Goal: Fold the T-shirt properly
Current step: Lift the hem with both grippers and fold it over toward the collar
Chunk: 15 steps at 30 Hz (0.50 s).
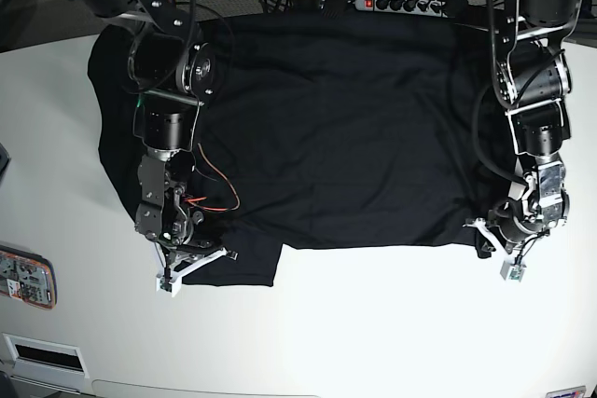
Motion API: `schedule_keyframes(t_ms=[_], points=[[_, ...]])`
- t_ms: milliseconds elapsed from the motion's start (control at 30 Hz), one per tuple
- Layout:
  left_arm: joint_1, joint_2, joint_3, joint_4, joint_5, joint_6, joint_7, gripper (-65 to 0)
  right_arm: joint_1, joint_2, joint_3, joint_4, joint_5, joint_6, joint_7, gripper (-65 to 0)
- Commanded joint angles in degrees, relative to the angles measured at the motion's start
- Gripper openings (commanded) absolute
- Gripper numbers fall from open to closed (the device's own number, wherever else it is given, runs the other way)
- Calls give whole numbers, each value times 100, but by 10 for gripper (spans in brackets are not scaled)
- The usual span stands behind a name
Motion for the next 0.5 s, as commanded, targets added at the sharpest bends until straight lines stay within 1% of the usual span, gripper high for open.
schedule_keyframes(t_ms=[0, 100, 233, 400, 467], points=[[-302, -123, -9, 71, -51, 13, -99, -650, 211, 12, -118, 98, 21, 35, 43, -650], [-478, -123, 0, 63, -51, 13, -82, -650, 211, 12, -312, 98, 21, 35, 35, -650], [-803, -123, -9, 80, -51, 13, 243, -650, 255, 12, -382, 107, 21, 35, 35, -650], [-1023, -132, 8, 80, -33, 13, 243, -650, 422, 21, -382, 107, 21, 35, 35, -650], [-1111, -132, 8, 80, -33, 13, 243, -650, 624, 30, -373, 72, 21, 35, 35, -650]])
